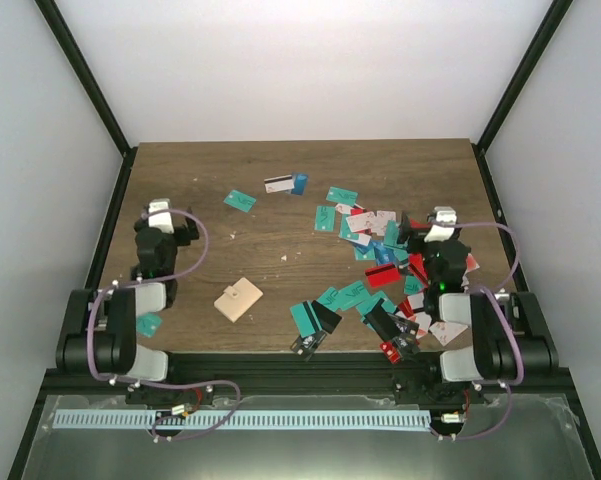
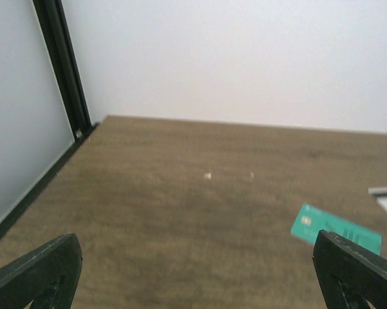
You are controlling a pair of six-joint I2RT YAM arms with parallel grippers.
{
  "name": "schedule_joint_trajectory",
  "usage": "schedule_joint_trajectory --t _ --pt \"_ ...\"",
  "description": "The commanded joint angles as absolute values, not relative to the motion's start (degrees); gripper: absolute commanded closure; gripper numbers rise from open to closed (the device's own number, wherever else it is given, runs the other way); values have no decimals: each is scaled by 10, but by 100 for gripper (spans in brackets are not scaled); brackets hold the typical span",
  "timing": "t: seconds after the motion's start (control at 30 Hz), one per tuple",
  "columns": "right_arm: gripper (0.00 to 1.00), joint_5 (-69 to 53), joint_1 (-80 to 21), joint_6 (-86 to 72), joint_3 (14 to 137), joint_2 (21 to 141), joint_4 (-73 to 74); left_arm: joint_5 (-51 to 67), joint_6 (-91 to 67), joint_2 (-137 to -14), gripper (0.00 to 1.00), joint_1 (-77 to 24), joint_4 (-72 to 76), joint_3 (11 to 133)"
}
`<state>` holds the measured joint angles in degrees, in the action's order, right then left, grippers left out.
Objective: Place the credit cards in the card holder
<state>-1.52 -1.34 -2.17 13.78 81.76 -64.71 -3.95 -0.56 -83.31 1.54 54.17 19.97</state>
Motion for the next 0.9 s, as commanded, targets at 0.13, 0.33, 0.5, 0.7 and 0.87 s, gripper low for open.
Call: schedule_joint_trajectory --t 0.13,0.33,0.5,0.7,0.87 --pt "0 19 -12 -50 269 659 -402 -69 -108 -727 0 11 204 355" --pt "0 51 -13 -202 420 580 -156 21 -146 -680 0 12 -19 521" --pt "0 20 -12 -263 445 529 -15 48 -246 -659 0 22 -164 559" --pt "0 -57 -23 -324 398 461 47 79 -266 -677 0 24 -373 603" --pt "0 -110 -42 -349 405 459 125 60 -253 -656 0 22 -471 597"
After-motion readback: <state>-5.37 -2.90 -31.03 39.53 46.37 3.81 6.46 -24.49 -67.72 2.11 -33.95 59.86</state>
